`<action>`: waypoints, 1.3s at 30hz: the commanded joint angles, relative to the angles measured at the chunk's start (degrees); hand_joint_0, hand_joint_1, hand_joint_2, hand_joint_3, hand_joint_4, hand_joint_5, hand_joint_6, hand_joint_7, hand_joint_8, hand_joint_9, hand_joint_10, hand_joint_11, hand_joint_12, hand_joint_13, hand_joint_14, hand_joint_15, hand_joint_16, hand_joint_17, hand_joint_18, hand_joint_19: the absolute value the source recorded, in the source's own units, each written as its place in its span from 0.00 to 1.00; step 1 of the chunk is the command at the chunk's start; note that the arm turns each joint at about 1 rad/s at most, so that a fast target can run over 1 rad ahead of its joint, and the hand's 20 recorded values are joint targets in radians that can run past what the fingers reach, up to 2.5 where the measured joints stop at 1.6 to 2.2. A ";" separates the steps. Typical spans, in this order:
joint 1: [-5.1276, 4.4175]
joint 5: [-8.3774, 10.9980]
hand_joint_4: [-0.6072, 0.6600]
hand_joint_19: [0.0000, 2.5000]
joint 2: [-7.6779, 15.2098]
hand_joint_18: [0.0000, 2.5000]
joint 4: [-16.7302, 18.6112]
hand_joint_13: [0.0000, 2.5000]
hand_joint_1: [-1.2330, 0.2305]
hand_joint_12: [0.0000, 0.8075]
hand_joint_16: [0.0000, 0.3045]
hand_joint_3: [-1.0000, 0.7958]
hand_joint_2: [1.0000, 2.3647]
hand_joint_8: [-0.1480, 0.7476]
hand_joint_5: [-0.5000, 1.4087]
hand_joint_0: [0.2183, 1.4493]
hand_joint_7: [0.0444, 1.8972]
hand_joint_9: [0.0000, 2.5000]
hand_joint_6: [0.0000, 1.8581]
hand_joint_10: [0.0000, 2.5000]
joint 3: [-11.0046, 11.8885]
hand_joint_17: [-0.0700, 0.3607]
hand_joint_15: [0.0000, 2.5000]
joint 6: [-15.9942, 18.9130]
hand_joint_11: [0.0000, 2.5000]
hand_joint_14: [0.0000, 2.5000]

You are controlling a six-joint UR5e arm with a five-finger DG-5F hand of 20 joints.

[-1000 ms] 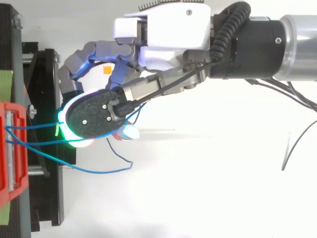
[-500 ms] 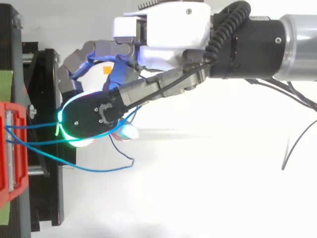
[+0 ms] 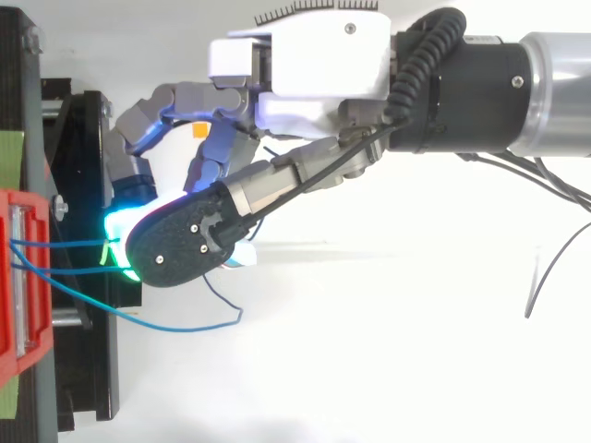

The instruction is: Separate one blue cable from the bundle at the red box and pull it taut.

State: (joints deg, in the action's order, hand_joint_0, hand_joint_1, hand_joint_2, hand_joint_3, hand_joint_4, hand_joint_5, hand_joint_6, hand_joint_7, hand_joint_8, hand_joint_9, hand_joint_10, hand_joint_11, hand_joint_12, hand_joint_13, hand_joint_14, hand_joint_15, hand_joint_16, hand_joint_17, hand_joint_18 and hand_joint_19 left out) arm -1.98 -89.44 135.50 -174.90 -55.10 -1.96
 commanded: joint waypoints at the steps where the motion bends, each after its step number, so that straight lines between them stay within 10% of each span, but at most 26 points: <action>1: -0.04 0.06 0.53 0.30 -0.06 0.21 0.17 0.40 0.46 0.38 0.11 0.31 0.00 0.50 0.19 0.26 0.59 0.48 0.40 0.01 -0.98 0.33 0.45 -0.06 0.55 0.01; 22: -0.13 0.06 0.50 0.29 -0.06 0.23 0.17 0.41 0.36 0.40 0.11 0.49 0.01 0.52 0.19 0.29 0.58 0.50 0.45 0.01 -0.89 0.33 0.45 -0.06 0.56 0.01; 39: -0.13 0.06 0.52 0.29 -0.06 0.24 -3.34 0.40 0.31 0.39 0.10 0.53 0.02 0.51 0.19 0.31 0.63 0.49 0.46 0.01 3.42 0.33 0.45 -1.29 0.56 0.01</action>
State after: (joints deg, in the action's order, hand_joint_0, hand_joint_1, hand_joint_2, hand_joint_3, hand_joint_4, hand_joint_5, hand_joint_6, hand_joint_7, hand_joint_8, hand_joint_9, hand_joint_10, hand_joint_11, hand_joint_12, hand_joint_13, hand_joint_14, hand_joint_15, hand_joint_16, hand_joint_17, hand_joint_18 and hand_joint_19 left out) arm -2.08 -89.58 135.43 -177.11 -52.56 -2.55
